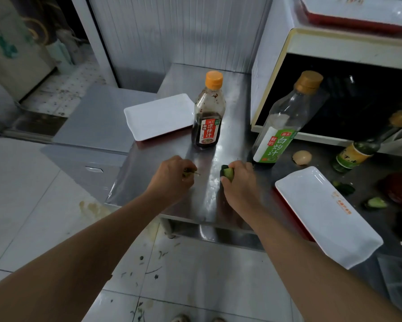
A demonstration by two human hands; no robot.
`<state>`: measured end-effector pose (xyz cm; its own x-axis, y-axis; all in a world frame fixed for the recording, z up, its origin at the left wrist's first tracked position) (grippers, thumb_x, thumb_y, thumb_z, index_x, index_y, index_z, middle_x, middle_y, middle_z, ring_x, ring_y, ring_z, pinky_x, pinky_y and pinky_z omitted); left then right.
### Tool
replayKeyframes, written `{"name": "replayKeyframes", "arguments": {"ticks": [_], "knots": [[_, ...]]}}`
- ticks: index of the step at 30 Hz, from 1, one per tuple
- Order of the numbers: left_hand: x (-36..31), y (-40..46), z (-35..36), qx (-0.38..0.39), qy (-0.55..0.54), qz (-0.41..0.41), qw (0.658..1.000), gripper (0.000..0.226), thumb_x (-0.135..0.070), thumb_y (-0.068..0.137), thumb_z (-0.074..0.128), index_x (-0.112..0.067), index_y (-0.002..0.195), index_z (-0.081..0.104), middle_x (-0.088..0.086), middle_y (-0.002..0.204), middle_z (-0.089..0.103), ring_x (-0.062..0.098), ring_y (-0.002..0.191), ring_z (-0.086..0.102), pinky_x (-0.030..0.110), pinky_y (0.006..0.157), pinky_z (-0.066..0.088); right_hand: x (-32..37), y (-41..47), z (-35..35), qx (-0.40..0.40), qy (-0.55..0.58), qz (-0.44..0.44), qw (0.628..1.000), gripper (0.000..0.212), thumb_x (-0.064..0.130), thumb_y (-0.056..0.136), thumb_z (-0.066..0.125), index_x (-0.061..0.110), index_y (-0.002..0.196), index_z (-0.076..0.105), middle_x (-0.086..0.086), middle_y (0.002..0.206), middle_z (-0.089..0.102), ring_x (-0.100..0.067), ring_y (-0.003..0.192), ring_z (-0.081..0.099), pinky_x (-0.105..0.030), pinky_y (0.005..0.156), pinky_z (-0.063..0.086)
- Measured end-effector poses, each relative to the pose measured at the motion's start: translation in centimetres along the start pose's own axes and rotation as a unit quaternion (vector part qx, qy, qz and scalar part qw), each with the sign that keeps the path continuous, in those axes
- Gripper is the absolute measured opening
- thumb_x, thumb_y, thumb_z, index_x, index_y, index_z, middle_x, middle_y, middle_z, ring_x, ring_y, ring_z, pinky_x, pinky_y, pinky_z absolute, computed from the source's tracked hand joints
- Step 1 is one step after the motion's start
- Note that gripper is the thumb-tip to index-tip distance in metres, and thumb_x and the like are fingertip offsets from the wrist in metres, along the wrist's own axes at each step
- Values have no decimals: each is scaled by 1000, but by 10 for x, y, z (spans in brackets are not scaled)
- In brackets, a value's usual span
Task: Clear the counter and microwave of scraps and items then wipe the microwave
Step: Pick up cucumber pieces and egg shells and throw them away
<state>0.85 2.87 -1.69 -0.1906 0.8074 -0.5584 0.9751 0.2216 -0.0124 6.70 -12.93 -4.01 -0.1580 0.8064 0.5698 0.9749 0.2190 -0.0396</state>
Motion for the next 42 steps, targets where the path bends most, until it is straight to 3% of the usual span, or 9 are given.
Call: {"name": "replayKeyframes", "arguments": {"ticks": [13, 21, 29, 33, 37, 42], "knots": [[7, 13, 9, 22, -10, 22, 999, 23, -10, 88, 57, -11, 108, 68, 9, 104, 60, 21, 87, 57, 22, 74, 39, -6, 11, 20, -28, -9, 8, 1000, 31, 2, 86, 58, 4, 115, 45, -14, 117, 52, -25, 110, 49, -32, 87, 44], [2, 20, 12, 28, -6, 38, 999, 23, -12, 89, 56, -14, 109, 67, 6, 106, 59, 14, 86, 52, 19, 74, 37, -11, 17, 25, -21, -89, -38, 995, 35, -1, 85, 55, 4, 119, 44, -13, 124, 43, -24, 111, 40, -21, 84, 33], [1, 24, 16, 35, -2, 30, 999, 24, -13, 90, 55, -16, 111, 66, 5, 110, 57, 14, 91, 53, 19, 76, 38, -10, 25, 25, -20, -127, -45, 991, 32, 21, 92, 54, 8, 120, 45, -11, 126, 43, -24, 115, 39, -29, 95, 36], [-1, 24, 15, 34, -2, 26, 999, 24, -12, 90, 54, -15, 111, 66, 6, 110, 58, 17, 93, 55, 20, 76, 38, -9, 26, 21, 3, -119, -49, 992, 29, 17, 92, 54, 7, 118, 45, -11, 125, 45, -24, 113, 41, -28, 92, 34], [-7, 23, 12, 34, 4, 33, 999, 25, -12, 89, 55, -15, 111, 66, 6, 110, 58, 17, 93, 56, 19, 75, 37, -8, 21, 10, 28, -43, -29, 998, 22, 8, 91, 54, 6, 111, 46, -11, 115, 51, -25, 106, 48, -28, 79, 36], [-28, 21, 2, 34, -4, 51, 998, 24, -12, 88, 56, -13, 109, 68, 8, 108, 60, 17, 87, 56, 19, 74, 39, -9, 8, -16, 40, -9, -11, 999, 19, 1, 92, 46, 8, 109, 45, -13, 103, 58, -27, 95, 57, -37, 75, 46]]}}
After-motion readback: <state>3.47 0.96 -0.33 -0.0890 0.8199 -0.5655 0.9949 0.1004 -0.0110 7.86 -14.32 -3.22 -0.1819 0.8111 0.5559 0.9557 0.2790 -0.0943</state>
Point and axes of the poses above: each hand's wrist, its own y-axis towards the middle knuckle, its own z-axis out of the palm, x = y × z, the point moved 4 cm from there along y, towards the middle knuckle
